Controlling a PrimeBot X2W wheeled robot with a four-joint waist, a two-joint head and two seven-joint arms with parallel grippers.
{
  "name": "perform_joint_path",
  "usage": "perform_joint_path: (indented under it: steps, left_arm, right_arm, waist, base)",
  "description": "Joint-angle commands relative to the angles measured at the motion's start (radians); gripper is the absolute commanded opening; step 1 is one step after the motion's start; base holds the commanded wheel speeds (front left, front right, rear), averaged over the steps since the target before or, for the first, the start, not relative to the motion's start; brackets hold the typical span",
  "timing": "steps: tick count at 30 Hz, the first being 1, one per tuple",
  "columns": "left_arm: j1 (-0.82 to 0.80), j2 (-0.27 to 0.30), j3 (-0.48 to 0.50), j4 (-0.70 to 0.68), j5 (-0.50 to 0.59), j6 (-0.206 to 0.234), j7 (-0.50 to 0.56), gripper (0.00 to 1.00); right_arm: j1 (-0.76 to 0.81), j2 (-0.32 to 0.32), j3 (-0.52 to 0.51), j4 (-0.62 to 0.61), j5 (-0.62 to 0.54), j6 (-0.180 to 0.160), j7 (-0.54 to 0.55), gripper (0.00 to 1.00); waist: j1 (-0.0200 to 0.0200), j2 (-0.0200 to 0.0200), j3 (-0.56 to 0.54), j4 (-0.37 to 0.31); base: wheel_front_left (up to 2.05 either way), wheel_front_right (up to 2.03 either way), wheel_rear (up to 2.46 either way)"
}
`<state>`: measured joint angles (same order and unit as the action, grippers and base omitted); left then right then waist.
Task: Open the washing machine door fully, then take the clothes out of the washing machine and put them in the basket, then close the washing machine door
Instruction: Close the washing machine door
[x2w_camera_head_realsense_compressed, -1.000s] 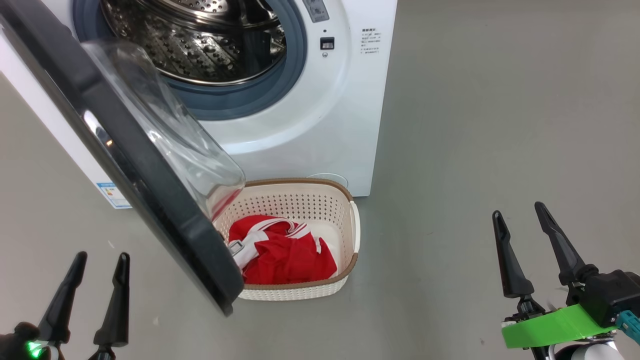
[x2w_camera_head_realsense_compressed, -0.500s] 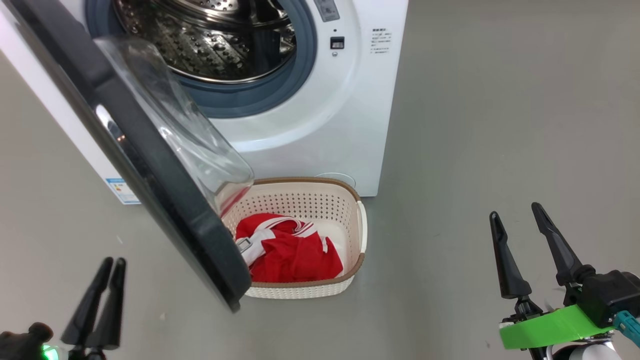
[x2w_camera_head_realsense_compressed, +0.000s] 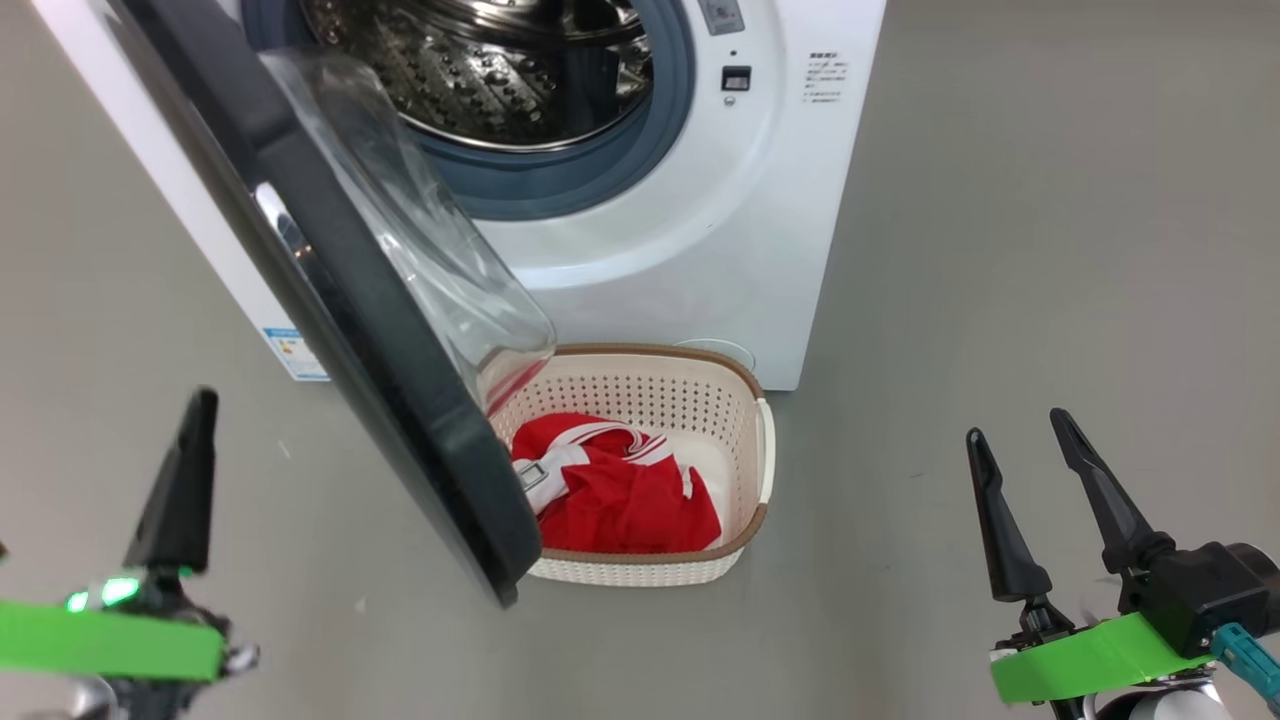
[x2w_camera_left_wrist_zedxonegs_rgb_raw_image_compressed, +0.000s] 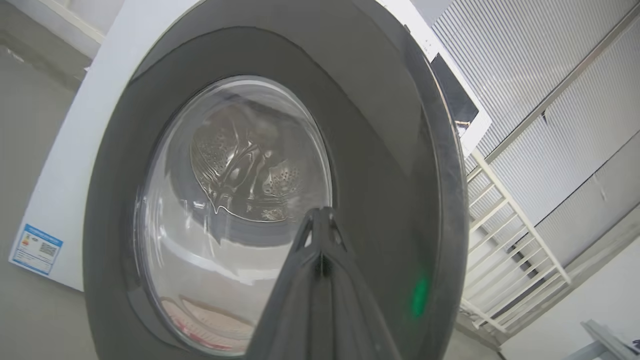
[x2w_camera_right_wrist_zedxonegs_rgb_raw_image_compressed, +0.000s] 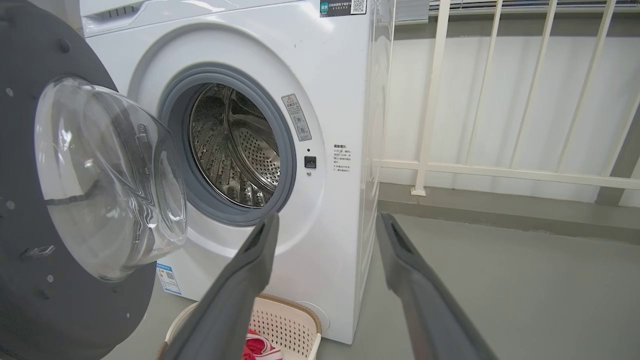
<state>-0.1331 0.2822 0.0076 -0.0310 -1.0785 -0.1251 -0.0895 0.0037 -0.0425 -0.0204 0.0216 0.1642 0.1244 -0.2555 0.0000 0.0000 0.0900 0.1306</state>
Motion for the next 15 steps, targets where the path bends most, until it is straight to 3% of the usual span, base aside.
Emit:
perform_joint_path:
  steps: [1,4,8,15]
  left_arm:
    - [-0.058,0.012,0.057,-0.033,-0.071,-0.006,0.025,0.0]
    - [-0.096,-0.011,0.089,-0.045,-0.233,0.003,0.098,0.0]
    - [-0.141,-0.035,0.115,-0.057,-0.427,0.06,0.205,0.0]
    - [-0.19,-0.049,0.134,-0.101,-0.599,0.134,0.311,0.0]
  right_arm:
    - [-0.018,-0.008,0.026,-0.023,-0.013,0.006,-0.006,1.0]
    - [-0.022,-0.008,0.03,-0.022,-0.017,0.006,-0.006,1.0]
    - [-0.029,-0.008,0.03,-0.023,-0.021,0.006,-0.006,1.0]
    - [-0.044,-0.008,0.036,-0.026,-0.026,0.006,-0.006,1.0]
  waist:
    - [0.0,0.0,0.01,0.011]
    - [0.0,0.0,0.02,0.021]
    - [0.0,0.0,0.035,0.031]
    - [0.0,0.0,0.07,0.046]
  base:
    - [0.0,0.0,0.0]
    - [0.0,0.0,0.0]
    - [0.0,0.0,0.0]
    - [0.0,0.0,0.0]
